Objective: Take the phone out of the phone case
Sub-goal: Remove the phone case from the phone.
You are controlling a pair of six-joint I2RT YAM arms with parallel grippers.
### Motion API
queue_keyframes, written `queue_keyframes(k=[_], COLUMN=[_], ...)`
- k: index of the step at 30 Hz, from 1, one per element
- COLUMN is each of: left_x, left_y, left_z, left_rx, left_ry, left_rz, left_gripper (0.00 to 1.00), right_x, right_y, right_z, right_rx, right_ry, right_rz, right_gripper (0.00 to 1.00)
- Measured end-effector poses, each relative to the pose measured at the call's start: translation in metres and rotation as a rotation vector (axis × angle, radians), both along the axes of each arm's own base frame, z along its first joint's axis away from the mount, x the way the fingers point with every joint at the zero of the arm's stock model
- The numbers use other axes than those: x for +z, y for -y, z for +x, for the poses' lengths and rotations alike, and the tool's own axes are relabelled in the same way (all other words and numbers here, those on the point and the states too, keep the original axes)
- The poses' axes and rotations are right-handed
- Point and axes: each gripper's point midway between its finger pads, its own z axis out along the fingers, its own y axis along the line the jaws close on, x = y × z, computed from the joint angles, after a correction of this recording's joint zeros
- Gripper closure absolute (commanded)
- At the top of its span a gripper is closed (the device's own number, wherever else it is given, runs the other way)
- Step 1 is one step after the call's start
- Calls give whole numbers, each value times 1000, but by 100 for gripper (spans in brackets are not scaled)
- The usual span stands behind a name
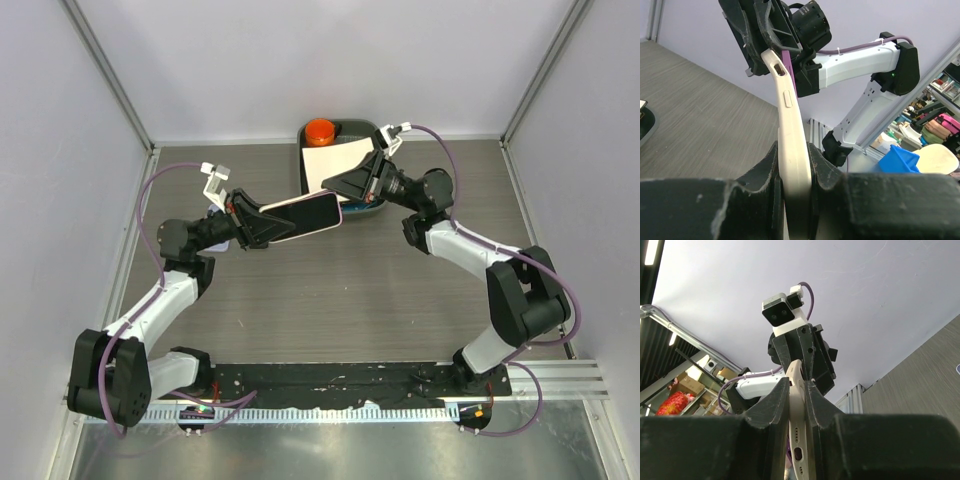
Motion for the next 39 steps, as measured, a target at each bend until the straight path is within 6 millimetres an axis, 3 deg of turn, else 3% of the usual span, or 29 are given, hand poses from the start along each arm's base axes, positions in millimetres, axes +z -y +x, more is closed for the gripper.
queue_keyframes(k=[24,39], left_x=[-20,-26], left_y=[-14,-17], left_z=[19,20], left_rx=[105,119], left_ry=[-70,-131], left_rz=[-6,9], left_gripper=[100,100], right_x=[-18,-27], right_y=[-16,-18], right_z=[17,19], right_rx=[-107,-129], right_ry=[90,111], right_rz=[-131,-182], right_gripper=[99,99])
